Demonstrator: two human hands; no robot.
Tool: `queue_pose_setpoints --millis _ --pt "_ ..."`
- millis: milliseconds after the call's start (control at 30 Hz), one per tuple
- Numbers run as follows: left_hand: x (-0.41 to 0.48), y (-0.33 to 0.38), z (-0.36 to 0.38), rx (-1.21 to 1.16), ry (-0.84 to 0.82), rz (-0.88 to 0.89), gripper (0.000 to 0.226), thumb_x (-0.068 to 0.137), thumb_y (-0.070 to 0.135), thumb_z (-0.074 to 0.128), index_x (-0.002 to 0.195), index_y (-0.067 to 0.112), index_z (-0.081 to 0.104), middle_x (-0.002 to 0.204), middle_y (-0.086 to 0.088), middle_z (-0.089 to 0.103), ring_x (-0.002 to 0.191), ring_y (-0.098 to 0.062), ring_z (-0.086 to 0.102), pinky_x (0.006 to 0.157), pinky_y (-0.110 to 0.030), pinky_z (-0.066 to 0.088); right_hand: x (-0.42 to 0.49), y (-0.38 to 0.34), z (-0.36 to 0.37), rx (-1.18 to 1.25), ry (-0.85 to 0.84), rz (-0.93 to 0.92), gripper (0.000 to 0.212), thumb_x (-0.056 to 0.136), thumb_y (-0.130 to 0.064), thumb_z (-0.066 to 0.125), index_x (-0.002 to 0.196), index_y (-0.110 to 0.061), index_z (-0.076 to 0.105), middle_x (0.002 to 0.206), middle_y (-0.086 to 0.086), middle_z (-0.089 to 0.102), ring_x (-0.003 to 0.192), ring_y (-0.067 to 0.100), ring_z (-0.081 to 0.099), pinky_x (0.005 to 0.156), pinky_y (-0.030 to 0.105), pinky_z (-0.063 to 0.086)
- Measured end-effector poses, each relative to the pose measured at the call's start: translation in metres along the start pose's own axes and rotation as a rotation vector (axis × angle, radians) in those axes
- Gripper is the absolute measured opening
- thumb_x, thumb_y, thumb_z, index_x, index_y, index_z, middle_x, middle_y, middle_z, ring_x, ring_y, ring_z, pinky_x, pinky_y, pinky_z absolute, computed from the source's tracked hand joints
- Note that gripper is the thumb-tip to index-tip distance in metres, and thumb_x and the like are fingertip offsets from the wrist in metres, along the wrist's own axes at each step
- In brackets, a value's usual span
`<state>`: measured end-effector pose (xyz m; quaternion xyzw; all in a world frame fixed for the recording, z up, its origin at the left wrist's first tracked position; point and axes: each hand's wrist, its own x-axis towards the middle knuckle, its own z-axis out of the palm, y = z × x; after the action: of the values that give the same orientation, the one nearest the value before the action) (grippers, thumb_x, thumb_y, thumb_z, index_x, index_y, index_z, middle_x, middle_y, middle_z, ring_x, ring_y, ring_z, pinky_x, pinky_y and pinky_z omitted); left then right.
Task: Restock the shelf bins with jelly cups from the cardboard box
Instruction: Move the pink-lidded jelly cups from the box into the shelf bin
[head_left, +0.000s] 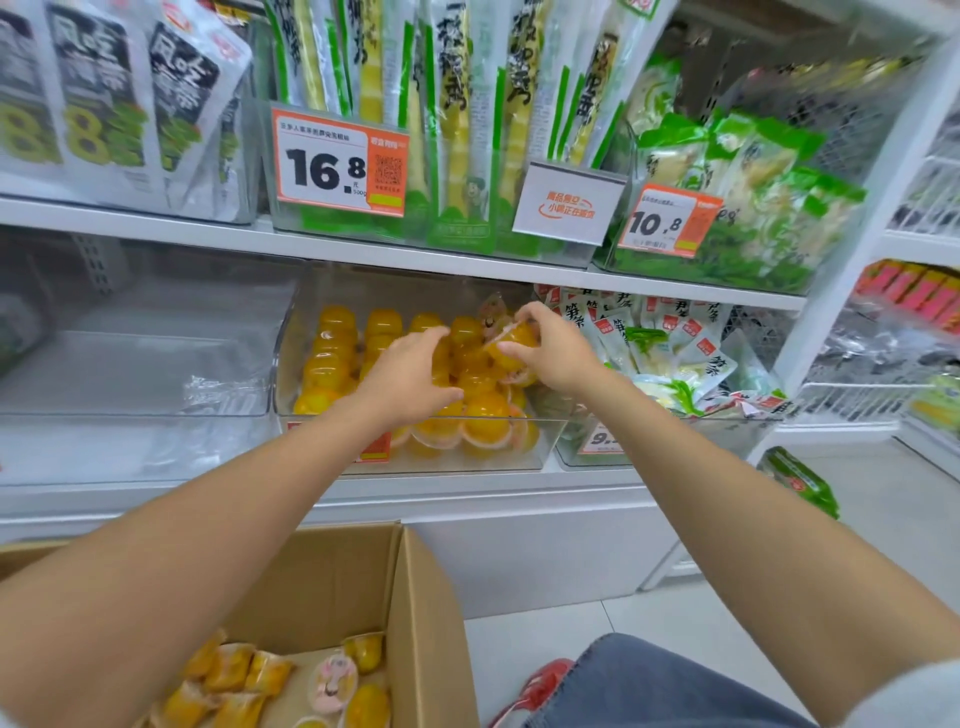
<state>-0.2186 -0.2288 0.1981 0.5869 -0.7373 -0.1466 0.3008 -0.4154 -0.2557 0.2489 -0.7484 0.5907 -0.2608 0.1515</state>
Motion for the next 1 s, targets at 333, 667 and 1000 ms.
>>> queue_pose_setpoints --millis 333,667,1000 --pt "-0.005 -0.052 0.008 0.308 -0.107 -0.002 0.056 0.094 0.058 0.040 0.135 0.021 0.049 0.136 -0.004 0.052 0.129 -0.024 0.043 0.110 -0.047 0.032 -0.006 0.024 0.003 -0.578 -0.368 -0.048 0.032 0.079 -0.027 0.058 0.110 -0.033 0.062 0.114 -0.002 0.064 0.105 0.025 0.056 0.096 0.036 0.042" --pt "-0.020 -0.041 0.001 0.288 0.065 0.042 0.040 0.092 0.051 0.054 0.119 0.022 0.059 0.122 0.000 0.058 0.115 -0.022 0.049 0.096 -0.039 0.043 -0.023 0.023 0.022 -0.399 -0.066 -0.090 0.026 0.081 -0.020 0.056 0.101 -0.021 0.072 0.127 0.006 0.050 0.121 0.025 0.044 0.107 0.038 0.035" --pt "-0.129 -0.063 -0.006 0.154 0.102 -0.039 0.011 0.084 0.025 0.061 0.077 0.025 0.052 0.074 0.009 0.054 0.074 -0.017 0.055 0.061 -0.032 0.042 -0.105 -0.053 0.125 -0.137 0.001 -0.291 0.013 0.082 -0.010 0.055 0.085 -0.014 0.068 0.091 0.004 0.064 0.085 0.026 0.060 0.068 0.035 0.043"
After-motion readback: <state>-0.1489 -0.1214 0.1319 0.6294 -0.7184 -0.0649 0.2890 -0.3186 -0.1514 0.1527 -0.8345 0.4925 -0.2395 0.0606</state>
